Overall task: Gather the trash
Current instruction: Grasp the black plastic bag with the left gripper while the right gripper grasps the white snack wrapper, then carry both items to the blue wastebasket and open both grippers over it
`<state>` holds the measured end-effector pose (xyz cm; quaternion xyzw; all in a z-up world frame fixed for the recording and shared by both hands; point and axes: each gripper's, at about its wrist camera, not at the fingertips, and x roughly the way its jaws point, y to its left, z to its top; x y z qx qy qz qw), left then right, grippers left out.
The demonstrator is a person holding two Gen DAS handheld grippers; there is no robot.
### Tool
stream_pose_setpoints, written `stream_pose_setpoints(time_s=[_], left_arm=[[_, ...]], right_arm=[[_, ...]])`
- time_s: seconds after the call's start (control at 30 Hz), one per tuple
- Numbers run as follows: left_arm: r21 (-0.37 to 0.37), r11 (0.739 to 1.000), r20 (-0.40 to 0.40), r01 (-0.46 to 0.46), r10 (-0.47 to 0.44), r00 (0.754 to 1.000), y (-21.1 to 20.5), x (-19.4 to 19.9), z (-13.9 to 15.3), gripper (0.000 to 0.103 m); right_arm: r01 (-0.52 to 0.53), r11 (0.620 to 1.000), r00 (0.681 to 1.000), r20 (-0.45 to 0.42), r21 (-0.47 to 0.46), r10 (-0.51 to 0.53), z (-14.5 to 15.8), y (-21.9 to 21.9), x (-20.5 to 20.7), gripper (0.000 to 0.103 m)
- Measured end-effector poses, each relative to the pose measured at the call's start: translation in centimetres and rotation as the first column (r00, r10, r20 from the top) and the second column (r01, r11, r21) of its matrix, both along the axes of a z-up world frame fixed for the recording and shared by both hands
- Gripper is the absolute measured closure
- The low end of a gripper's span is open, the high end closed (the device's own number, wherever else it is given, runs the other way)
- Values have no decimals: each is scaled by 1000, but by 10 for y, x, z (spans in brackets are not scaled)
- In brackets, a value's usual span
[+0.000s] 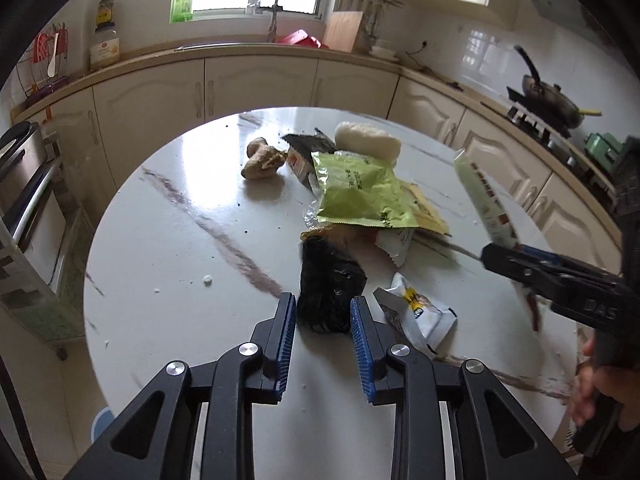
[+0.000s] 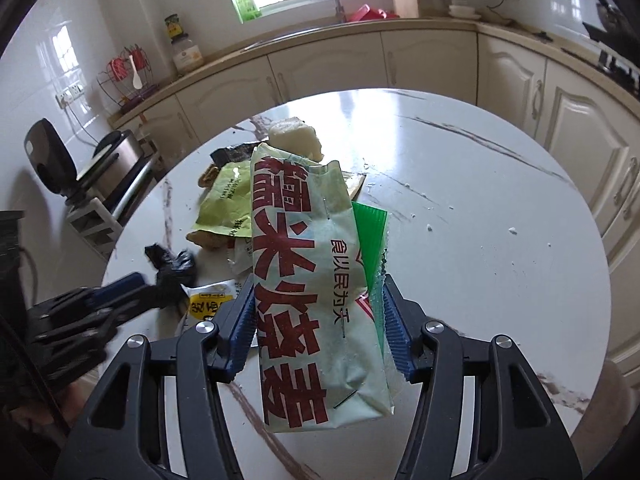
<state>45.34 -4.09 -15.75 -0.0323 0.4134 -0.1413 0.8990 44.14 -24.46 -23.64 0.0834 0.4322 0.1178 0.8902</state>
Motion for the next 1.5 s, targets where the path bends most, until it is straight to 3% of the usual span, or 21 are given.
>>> stream_pose_setpoints(time_s=[0.07,0.1,0.13,0.3,0.4,0.43,0.67,1.17,1.37,1.5], left_arm=[[20,1000,-15,-5,6,1000,-5,7,-5,63],[35,999,-17,-11,11,1000,-7,10,-7,46],[49,999,-13,-20,20,1000,-10,13,-9,40],[55,998,9,-16,16,1000,-15,19,-9,45],[82,996,4,-24,23,1000,-18,27,-16,73],[78,997,-3,-16,16,1000,-17,28,-16,75],[34,999,-1,-28,28,1000,-1,23,-9,77],[62,995,32,-72,70,997,27,-9,0,77],[41,995,59,-86,83,995,46,-30,8,77],[-5,991,86,-137,137,987,76,-53,13,77]], right_arm=[[-11,1000,1000,4,13,11,1,1,0,49],[-13,1000,1000,6,12,13,2,1,0,49],[-16,1000,1000,11,13,15,2,2,0,49],[-29,1000,1000,2,13,29,1,11,0,48],[-33,999,999,-10,18,33,0,10,-1,48],[-32,999,999,-9,18,32,1,10,-2,48],[-33,999,999,-5,26,33,2,12,-6,48],[-64,998,998,1,28,64,0,30,-8,48],[-95,995,995,38,3,95,13,55,-15,48],[-181,983,980,85,-22,182,29,99,-24,48]])
